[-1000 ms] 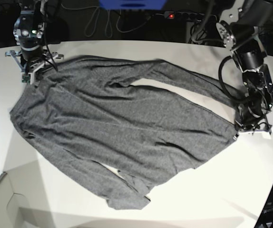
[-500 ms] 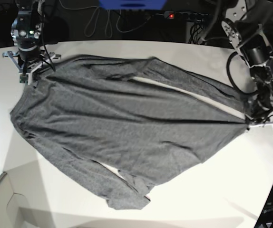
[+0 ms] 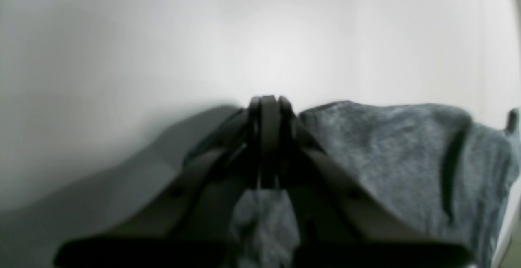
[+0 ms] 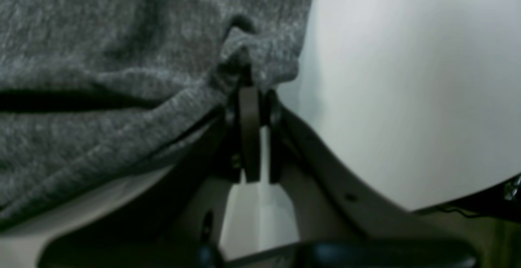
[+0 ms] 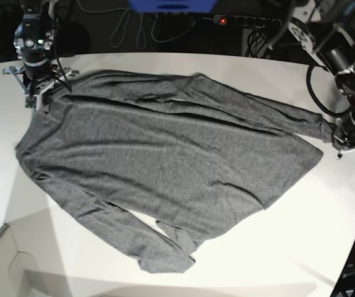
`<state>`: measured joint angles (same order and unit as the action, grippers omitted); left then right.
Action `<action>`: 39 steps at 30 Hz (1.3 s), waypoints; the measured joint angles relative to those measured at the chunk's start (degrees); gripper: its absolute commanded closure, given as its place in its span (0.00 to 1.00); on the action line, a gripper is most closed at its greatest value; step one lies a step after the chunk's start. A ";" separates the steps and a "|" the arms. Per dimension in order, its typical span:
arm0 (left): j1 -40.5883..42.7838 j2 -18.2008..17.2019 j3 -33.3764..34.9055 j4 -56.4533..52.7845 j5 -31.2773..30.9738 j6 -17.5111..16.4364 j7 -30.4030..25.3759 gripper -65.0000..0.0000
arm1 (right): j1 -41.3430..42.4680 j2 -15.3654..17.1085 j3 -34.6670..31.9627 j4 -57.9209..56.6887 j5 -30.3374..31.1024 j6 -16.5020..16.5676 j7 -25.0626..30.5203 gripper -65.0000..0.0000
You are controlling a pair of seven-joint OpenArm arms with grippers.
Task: Layout the t-shirt on the table in an organized manner, then fold the t-shirt properly
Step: 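Drag the shirt side with the left gripper away from the right gripper, then grasp the shirt hem near the middle with the left gripper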
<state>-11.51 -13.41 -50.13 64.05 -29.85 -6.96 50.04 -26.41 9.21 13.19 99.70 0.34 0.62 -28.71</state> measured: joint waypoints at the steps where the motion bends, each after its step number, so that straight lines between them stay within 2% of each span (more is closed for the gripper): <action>1: 0.74 0.37 0.07 1.57 -1.20 -0.17 0.52 1.00 | 0.00 0.15 0.02 0.00 -0.09 -0.02 0.00 1.00; 5: 3.13 0.68 0.61 5.40 -4.55 -0.33 0.76 1.00 | -0.33 0.33 0.02 0.02 -0.04 -0.04 0.02 1.00; 11: 3.82 0.42 0.63 5.49 -8.44 -0.28 0.83 0.99 | -0.76 0.24 0.04 0.07 -0.07 -0.04 -0.42 1.00; 16: 4.33 0.24 0.61 5.70 -9.25 -0.28 0.92 0.98 | -0.79 -1.79 4.72 0.07 -0.02 -0.02 -0.50 1.00; 19: 4.39 0.22 0.61 5.70 -9.88 -0.31 0.96 0.98 | -0.76 -1.60 5.73 0.07 -0.09 -0.04 -0.48 1.00; 24: 6.36 0.28 0.63 6.19 -14.88 -0.13 1.01 0.98 | -0.81 -0.92 5.49 0.13 -0.02 -0.02 -0.52 1.00; 28: 7.63 0.26 0.61 10.88 -16.13 0.55 1.66 0.97 | -1.36 0.15 5.31 0.17 -0.02 0.00 -0.46 1.00; 30: 6.54 0.26 0.61 12.31 -16.83 0.22 5.11 0.92 | -1.57 0.98 5.25 0.15 0.11 1.33 -0.68 1.00; 31: 6.08 0.70 0.68 12.68 -16.96 -0.15 5.51 0.87 | -1.55 1.16 5.55 0.15 -0.11 3.08 -0.59 1.00; 34: 4.09 2.32 0.72 12.24 -16.28 0.07 8.20 0.64 | -1.07 1.25 5.86 0.17 -0.28 7.17 -0.68 0.88; 37: 1.11 1.95 5.70 11.89 -15.43 0.31 6.54 0.43 | -1.16 1.11 5.73 0.20 -0.09 7.72 -3.52 0.73; 39: -1.97 1.66 10.73 11.76 -15.89 0.02 3.87 0.36 | -1.27 0.74 5.84 0.20 -0.13 7.72 -3.69 0.65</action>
<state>-13.47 -11.75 -39.40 75.81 -45.74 -6.94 53.91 -27.68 9.96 19.03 99.90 0.21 8.34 -32.40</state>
